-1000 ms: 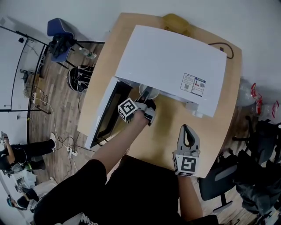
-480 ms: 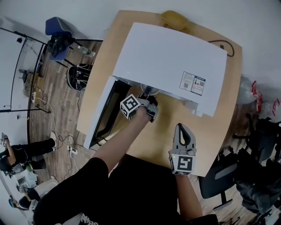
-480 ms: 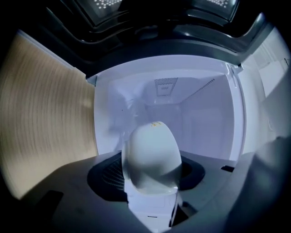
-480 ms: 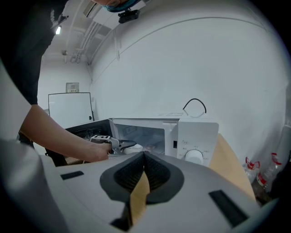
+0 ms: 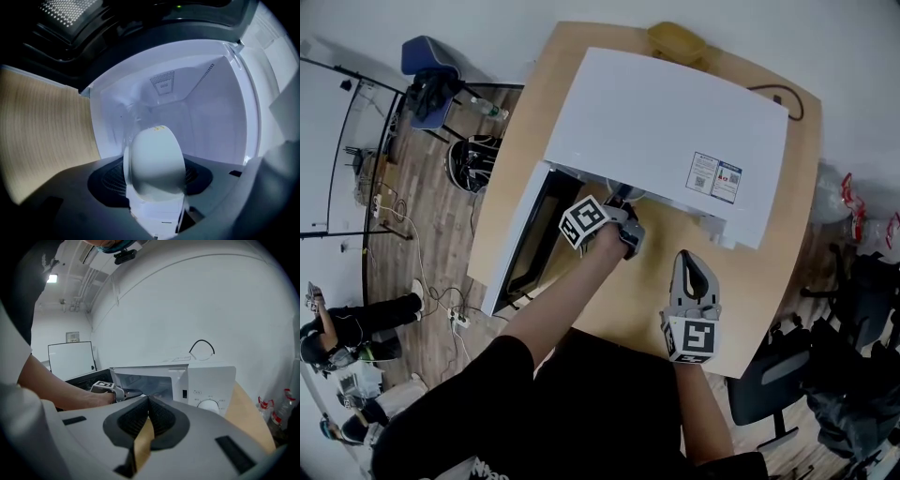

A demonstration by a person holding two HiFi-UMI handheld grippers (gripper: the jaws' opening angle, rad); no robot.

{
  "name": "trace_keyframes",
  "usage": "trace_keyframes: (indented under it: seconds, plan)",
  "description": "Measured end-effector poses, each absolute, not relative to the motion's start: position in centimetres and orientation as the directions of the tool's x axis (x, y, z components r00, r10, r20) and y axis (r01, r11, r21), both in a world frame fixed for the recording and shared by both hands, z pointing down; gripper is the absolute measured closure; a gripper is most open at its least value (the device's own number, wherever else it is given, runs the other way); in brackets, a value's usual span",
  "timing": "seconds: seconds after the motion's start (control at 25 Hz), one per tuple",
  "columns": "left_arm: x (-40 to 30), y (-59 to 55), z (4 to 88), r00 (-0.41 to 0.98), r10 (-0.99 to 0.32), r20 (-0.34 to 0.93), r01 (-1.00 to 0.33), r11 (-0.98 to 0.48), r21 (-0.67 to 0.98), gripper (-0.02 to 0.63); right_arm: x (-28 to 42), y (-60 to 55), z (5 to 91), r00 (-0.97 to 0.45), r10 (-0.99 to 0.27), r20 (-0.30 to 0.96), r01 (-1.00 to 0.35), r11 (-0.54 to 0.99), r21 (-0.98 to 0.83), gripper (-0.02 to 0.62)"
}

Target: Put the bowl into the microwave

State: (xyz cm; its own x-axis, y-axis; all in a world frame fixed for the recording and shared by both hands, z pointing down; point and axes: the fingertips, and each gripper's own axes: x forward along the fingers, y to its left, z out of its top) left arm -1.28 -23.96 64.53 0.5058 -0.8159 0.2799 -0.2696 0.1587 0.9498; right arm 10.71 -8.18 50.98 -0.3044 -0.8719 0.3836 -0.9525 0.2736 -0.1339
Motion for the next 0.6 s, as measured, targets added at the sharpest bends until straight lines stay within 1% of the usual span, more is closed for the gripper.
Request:
trace_keyframes:
  seconds: [0.12,0.28,0.48,0.6]
  plan:
    - [-1.5,-24.0,64.4,0.498,-0.819,0.286,-0.244,0.185,0.952,0.343,10.9,-8.4,50.6,-0.304,-0.875,0.376,-0.952,0.268,-0.146,0.535]
    - [-1.4,-24.3,64.2,0.496,-0.828,0.260,-0.136,0.221,0.966,0.336,11.2,-8.4,50.9,-0.297,-0.875,0.383,-0.954,0.251,-0.166,0.535]
    - [-0.9,-25.0,64.3,0.506,-0.828,0.244,-0.120,0.212,0.970,0.334,10.6,-7.9,51.3,-0.308,-0.865,0.396,-0.950,0.258,-0.176,0.535]
    - [-0.7,-25.4,64.1,0.516,-0.821,0.245,-0.156,0.191,0.969,0.334,10.5,-7.7,51.3,-0.310,-0.864,0.396,-0.949,0.258,-0.180,0.535]
